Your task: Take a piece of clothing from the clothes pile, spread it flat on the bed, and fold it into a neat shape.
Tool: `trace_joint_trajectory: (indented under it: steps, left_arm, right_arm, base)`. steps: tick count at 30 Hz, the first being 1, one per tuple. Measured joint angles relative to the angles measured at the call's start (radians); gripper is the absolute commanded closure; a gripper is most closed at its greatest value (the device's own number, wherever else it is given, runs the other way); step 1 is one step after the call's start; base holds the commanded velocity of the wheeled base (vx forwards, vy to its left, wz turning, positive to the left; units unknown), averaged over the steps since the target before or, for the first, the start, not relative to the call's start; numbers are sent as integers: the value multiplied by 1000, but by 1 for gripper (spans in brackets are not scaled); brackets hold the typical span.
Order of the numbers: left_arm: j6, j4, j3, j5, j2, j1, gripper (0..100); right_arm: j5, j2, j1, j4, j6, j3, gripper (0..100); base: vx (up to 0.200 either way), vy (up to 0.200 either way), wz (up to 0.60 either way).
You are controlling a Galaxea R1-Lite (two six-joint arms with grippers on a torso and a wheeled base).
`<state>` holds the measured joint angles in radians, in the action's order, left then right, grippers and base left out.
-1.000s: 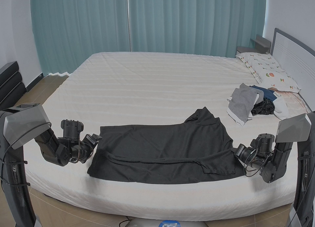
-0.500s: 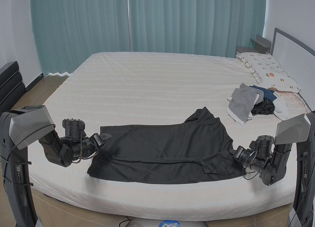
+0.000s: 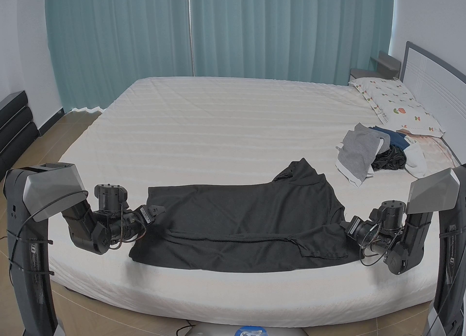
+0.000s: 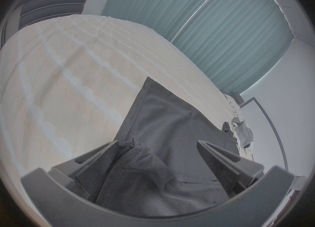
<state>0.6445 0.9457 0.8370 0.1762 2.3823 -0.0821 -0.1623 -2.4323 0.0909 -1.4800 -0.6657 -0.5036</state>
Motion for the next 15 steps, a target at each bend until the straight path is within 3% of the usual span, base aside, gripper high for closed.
trace_joint_trajectory:
  steps: [1,15]
  left_arm:
    - [0,0,0,0,2,0,100]
    - [10,-3,-16,-95,20,12,100]
  right_arm:
    - [0,0,0,0,0,0,100]
    - [0,1,-2,-1,0,-2,100]
  base:
    - [0,0,0]
    - [0,0,0]
